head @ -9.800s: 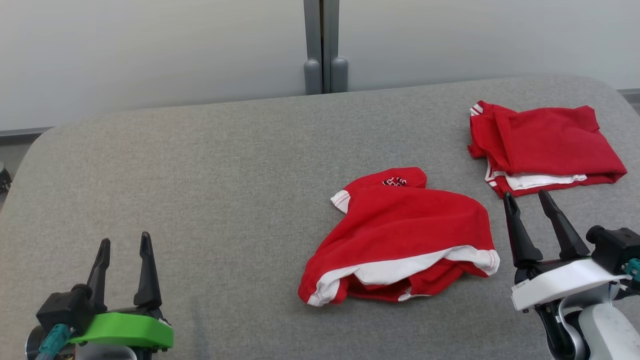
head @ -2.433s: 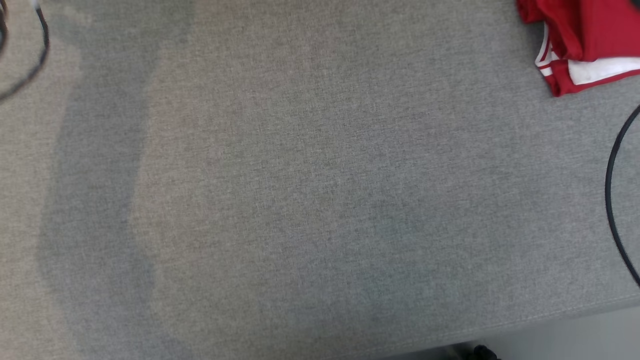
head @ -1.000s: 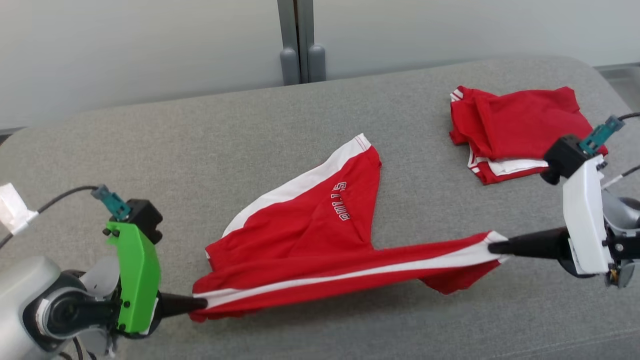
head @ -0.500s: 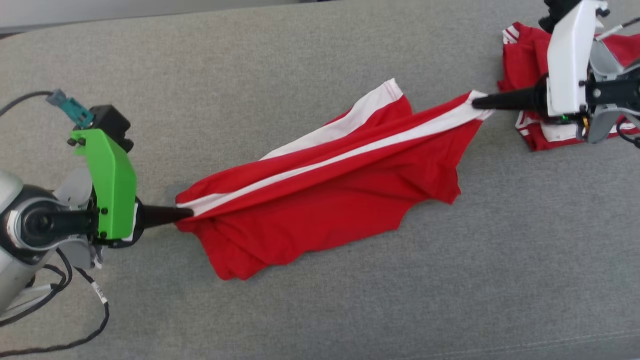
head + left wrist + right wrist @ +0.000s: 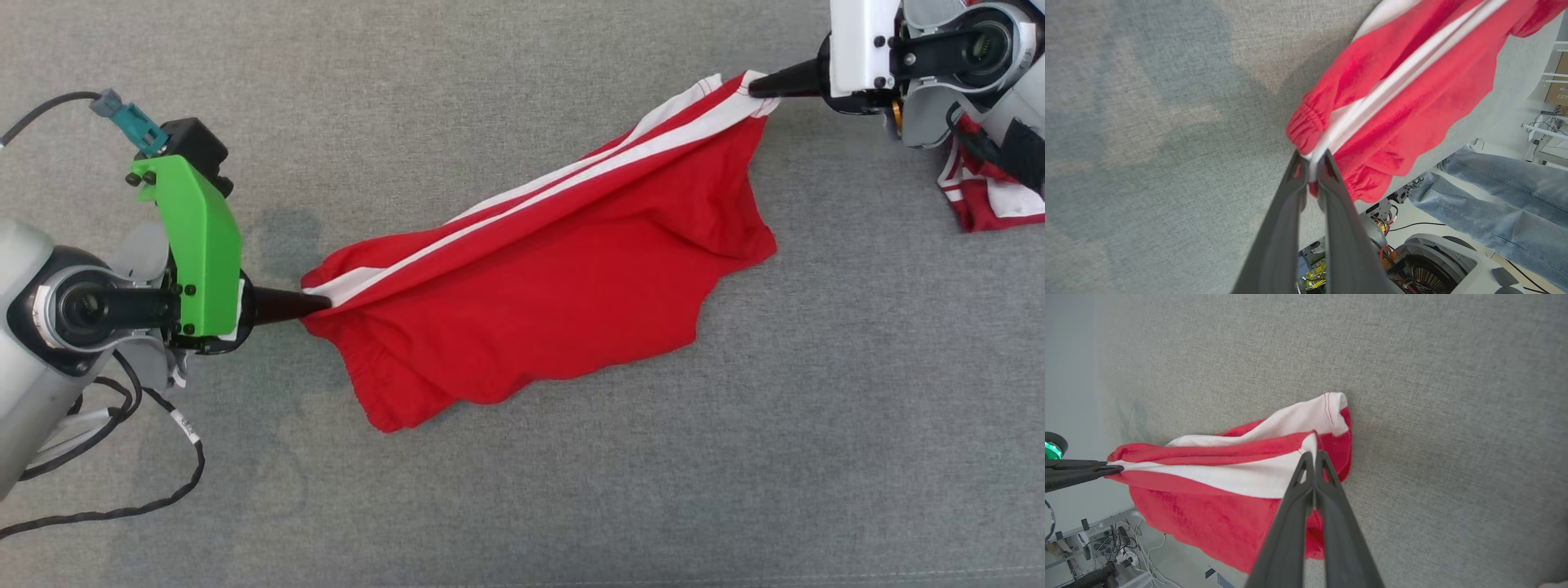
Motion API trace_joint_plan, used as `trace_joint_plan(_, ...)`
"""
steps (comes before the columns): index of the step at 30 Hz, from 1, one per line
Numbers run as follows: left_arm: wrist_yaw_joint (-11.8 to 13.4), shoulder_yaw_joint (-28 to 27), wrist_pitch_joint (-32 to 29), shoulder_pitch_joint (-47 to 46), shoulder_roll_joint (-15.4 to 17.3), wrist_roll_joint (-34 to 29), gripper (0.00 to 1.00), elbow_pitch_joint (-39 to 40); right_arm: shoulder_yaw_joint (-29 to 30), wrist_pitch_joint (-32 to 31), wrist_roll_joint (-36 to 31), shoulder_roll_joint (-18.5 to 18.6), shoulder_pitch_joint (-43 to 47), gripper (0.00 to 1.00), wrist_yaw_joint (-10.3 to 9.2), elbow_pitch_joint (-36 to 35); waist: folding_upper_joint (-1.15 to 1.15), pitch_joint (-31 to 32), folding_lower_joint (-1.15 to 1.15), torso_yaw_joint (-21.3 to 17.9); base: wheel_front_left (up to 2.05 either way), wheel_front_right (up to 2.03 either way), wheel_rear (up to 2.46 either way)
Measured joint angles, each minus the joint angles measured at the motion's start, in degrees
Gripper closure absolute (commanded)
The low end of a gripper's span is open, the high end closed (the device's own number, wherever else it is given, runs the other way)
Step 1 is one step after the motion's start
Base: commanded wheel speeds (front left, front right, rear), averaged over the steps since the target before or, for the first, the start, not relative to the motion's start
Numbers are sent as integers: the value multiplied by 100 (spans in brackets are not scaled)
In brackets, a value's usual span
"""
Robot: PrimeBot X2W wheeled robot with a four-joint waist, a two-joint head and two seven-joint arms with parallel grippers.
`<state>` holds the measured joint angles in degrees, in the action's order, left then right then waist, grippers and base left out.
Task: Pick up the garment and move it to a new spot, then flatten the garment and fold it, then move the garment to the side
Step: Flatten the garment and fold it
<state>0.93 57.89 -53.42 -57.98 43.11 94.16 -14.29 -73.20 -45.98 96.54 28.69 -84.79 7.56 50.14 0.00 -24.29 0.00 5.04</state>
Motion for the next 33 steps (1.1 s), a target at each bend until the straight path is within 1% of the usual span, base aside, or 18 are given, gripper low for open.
trace_joint_plan(1,-25,2,-1,-19,-27,-3,78,-26,3,25,-16,-59,-10,84,0,76,0,-21,0,18,0,0,0)
trace_joint_plan(2,-44,2,2,-23,-47,-19,53,-48,0,35,-41,-102,-10,69,0,132,0,-34,0,29,0,0,0)
trace_joint_plan(3,-49,2,7,-23,-65,-38,0,-81,-2,129,-64,-147,-10,33,-1,192,0,-44,0,37,0,0,0)
trace_joint_plan(4,-55,4,10,-23,-76,-42,0,-110,5,245,-96,-189,-10,0,-1,230,0,-43,0,37,0,0,0)
trace_joint_plan(9,-129,-54,152,-23,-76,-47,0,-216,66,749,-162,-279,50,0,-5,236,0,69,0,9,0,0,0)
trace_joint_plan(12,-229,-118,341,-23,-51,-124,0,-209,181,1378,-252,-264,196,0,-8,-13,0,197,0,-13,0,0,0)
trace_joint_plan(14,-325,-142,586,-25,14,-339,0,-148,290,2046,-379,-230,316,0,-8,-354,0,312,0,-29,0,0,0)
trace_joint_plan(17,-455,-166,1247,-21,168,-902,0,-62,449,3270,-695,-116,580,0,-8,-955,0,499,0,-56,0,0,0)
trace_joint_plan(19,-492,-213,1996,-1,237,-1439,0,-21,534,4085,-929,-21,812,0,-8,-1281,0,632,0,-77,0,0,0)
trace_joint_plan(21,-420,-289,2899,123,264,-1976,0,-11,576,4811,-1083,81,1161,0,-8,-1485,0,784,0,-101,0,0,0)
trace_joint_plan(22,-353,-318,3309,215,256,-2199,0,1,584,5097,-1157,122,1313,0,-8,-1525,0,843,0,-110,0,0,0)
trace_joint_plan(24,-70,-447,4336,459,185,-2650,0,-10,633,5745,-1277,211,1664,0,-8,-1573,0,992,0,-128,0,0,0)
trace_joint_plan(25,127,-541,4837,573,129,-2817,0,-56,671,5938,-1373,257,1815,0,-8,-1558,0,1062,0,-135,0,0,0)
trace_joint_plan(27,557,-590,5642,806,93,-3273,0,-76,747,6074,-1781,345,2070,0,-8,-1478,0,1177,0,-141,0,0,0)
trace_joint_plan(28,790,-697,6116,990,36,-3366,0,-53,989,6080,-1812,349,2280,0,-8,-1473,0,1230,0,-141,0,0,0)
trace_joint_plan(29,953,-795,6470,1137,-21,-3397,0,-7,1258,6081,-1957,334,2421,0,-8,-1472,0,1259,0,-140,0,0,0)
trace_joint_plan(31,1277,-1051,6797,1522,-159,-3539,0,199,1855,6104,-2427,285,2739,0,-8,-1482,0,1265,0,-138,0,0,0)
trace_joint_plan(33,1625,-1418,6820,1943,-356,-3923,0,460,2280,6104,-2642,186,3224,0,-8,-1468,0,1246,0,-111,0,0,0)
